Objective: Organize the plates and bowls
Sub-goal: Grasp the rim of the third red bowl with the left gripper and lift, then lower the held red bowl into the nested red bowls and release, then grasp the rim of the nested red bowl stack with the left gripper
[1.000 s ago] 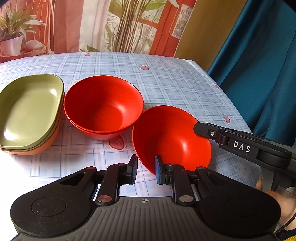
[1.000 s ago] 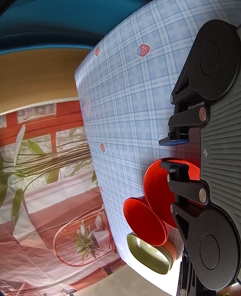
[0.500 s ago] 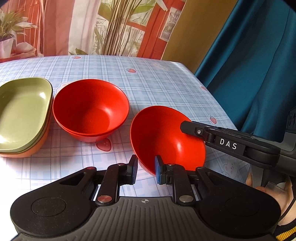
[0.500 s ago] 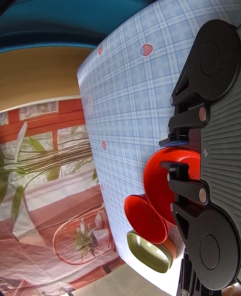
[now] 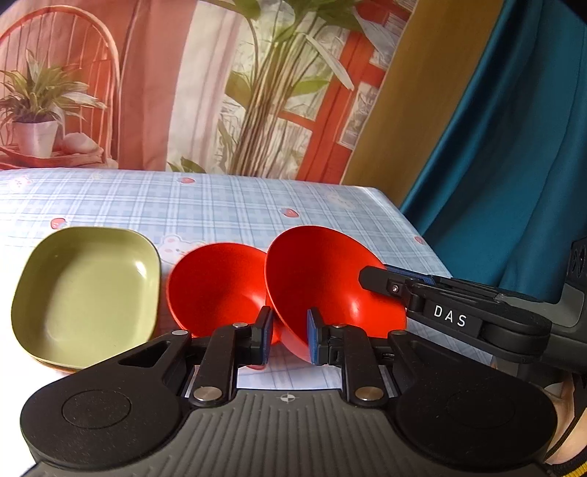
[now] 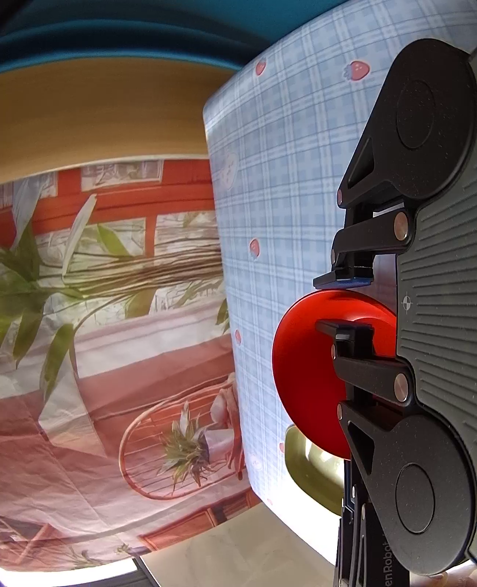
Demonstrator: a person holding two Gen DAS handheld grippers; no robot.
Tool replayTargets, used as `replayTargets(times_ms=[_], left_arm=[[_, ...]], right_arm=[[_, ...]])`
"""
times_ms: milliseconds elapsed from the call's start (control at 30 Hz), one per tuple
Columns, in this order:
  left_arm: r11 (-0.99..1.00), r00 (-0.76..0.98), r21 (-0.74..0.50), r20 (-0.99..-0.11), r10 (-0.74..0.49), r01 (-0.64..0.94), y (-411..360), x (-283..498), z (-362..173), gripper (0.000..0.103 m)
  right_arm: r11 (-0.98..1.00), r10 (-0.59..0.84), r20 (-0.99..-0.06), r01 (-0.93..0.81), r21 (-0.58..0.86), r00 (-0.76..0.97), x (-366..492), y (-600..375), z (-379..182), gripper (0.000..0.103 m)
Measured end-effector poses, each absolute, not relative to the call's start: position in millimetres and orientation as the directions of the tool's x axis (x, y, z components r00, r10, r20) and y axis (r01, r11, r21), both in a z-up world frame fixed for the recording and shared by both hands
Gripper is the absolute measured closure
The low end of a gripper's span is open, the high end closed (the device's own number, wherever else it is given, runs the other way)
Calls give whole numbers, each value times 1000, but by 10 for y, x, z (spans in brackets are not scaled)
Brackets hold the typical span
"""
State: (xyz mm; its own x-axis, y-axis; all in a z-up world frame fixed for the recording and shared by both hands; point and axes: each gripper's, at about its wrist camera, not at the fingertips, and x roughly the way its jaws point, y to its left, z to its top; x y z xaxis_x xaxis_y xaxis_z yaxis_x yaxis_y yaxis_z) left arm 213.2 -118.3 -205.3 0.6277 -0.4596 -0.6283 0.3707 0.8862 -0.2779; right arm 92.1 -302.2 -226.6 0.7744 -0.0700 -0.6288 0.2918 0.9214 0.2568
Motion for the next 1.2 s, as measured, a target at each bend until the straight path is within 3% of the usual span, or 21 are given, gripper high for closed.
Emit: replayTargets(times_ms=[367, 1200], left_arm=[[930, 657, -261, -658, -367, 259, -892, 2473, -2173, 82], [935, 632, -223, -690, -352, 277, -925, 2558, -2324, 80]], right_arm=[[965, -30, -640, 189, 182, 768, 1530, -2662, -2363, 86], [955, -35, -681, 224, 192, 731, 1543, -2749, -2654, 86]])
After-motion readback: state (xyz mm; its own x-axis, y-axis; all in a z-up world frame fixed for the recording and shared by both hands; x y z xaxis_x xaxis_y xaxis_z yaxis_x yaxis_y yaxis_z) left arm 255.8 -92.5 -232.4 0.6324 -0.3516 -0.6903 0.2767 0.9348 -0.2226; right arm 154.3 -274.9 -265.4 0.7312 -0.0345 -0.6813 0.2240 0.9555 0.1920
